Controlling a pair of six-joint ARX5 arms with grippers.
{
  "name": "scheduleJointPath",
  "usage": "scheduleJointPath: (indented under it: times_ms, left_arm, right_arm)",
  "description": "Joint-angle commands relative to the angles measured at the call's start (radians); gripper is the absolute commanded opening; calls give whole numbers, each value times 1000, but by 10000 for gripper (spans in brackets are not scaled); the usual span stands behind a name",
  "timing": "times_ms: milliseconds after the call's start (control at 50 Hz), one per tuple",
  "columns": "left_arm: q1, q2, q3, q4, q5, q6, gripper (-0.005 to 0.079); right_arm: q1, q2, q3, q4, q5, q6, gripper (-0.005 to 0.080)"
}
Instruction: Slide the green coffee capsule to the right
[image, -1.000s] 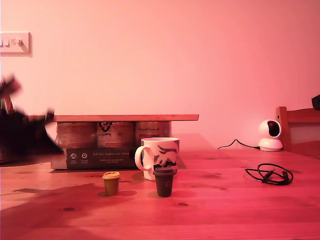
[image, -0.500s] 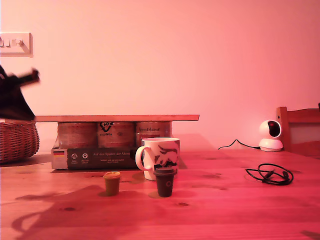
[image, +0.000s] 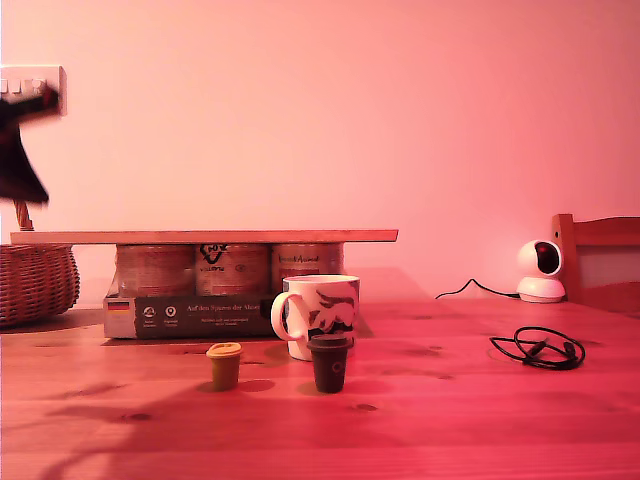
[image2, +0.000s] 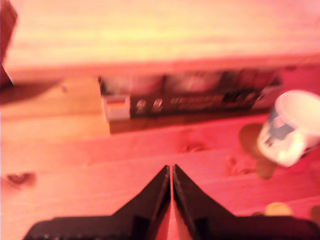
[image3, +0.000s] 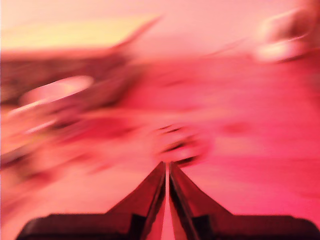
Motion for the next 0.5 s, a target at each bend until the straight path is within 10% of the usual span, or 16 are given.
scheduleJointPath:
  times_ms: [0,480]
  left_arm:
    - [-18,-32,-26,-20,-18,-13,-21]
    - [-114,-341,-27,-256,-146,-52,-21]
  right_arm:
    - [3,0,3,13,44,-14,-13]
    - [3,0,3,-61,48,-13,-13]
